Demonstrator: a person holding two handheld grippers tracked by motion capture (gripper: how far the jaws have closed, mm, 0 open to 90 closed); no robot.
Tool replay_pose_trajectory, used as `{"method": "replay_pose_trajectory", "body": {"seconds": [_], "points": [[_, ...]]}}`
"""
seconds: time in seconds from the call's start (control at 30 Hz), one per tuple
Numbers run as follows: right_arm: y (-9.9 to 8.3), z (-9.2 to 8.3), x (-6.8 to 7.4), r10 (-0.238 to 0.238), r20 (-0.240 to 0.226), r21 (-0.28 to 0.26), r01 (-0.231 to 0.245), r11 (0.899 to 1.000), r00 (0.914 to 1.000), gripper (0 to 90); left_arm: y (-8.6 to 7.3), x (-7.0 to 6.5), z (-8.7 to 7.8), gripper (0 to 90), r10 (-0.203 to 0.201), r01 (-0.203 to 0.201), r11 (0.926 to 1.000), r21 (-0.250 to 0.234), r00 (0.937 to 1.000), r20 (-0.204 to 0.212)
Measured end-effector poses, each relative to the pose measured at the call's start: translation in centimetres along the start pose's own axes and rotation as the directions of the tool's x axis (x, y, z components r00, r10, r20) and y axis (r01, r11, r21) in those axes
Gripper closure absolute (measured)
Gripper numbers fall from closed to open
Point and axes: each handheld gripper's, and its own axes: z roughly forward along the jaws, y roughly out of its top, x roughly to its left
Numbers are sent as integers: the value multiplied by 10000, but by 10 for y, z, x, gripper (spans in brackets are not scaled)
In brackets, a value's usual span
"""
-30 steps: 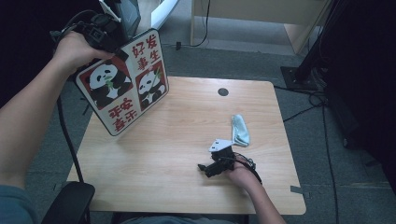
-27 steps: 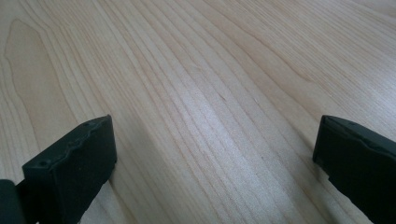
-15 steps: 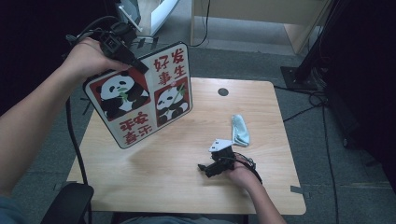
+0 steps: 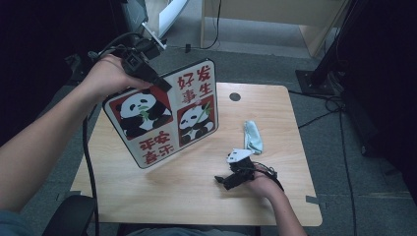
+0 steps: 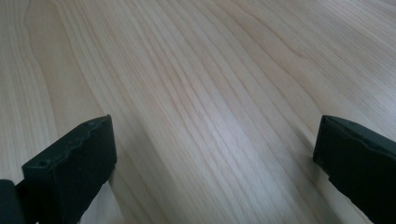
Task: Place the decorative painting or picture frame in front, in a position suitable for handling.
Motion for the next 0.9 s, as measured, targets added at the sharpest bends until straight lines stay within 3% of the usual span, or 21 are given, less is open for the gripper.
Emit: {"method": "replay_pose_trajectory", "body": {"seconds": [0.23, 0.5, 0.63, 0.9], "points": [[-11, -11, -8, -113, -53, -22, 112, 9999, 9999, 0, 0, -15, 21, 815, 130, -132, 9998, 133, 9997, 221], [-12, -12, -8, -73, -78, -10, 73, 10000, 9999, 0, 3, -20, 35, 815, 77, -98, 9994, 345, 9982, 601], [-12, -12, -8, -80, -65, -7, 80, 10000, 9999, 0, 2, -19, 44, 815, -72, 52, 9993, 378, 9985, 538], [-12, -12, -8, -78, -63, -6, 78, 10000, 9999, 0, 2, -10, 45, 815, -392, 365, 9985, 419, 9971, 650]]}}
